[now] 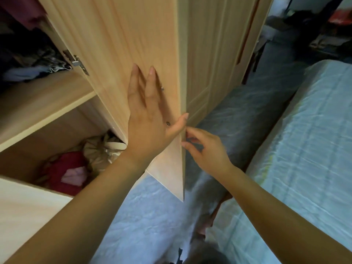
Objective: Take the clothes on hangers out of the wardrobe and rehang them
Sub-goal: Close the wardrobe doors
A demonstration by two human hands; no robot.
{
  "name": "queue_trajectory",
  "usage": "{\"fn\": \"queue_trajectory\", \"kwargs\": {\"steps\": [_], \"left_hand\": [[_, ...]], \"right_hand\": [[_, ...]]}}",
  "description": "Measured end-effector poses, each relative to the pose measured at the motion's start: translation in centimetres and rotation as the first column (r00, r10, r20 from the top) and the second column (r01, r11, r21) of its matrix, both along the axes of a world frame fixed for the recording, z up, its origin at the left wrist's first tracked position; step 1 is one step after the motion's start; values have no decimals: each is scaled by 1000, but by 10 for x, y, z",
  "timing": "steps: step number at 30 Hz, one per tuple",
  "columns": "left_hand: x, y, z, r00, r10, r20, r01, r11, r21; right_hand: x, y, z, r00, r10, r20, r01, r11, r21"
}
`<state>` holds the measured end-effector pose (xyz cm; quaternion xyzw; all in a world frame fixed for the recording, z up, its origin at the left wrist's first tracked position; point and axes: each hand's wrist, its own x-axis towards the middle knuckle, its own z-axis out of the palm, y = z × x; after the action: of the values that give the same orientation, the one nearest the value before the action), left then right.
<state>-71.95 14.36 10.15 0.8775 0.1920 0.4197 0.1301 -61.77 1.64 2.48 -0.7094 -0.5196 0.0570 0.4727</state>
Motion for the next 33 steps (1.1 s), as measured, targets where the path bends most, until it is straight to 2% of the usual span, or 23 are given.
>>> {"fn": "queue_trajectory", "kwargs": {"steps": [8,16,20,24,30,33], "left_hand": [[-37,-1,6,997,2,-82,1,1000,30],[-128,6,7,991,-51,-127,64,993,96],[-184,12,12,990,-92,-110,96,995,32],[-227,13,25,997,-78,6,78,993,-83],[-279,43,30,998,-30,64,41,983,-180],[-302,61,30,998,20,63,-8,981,-192]], "right_hand": [[-31,-5,0,999,35,28,-37,998,50],[-114,4,-3,992,126,10,-126,992,22],[-163,20,-3,982,190,-5,-189,981,33],[-208,42,-4,976,218,25,-219,974,58],[-255,85,-2,962,274,7,-274,962,-5],[-265,108,4,978,196,-76,-192,980,59]]}}
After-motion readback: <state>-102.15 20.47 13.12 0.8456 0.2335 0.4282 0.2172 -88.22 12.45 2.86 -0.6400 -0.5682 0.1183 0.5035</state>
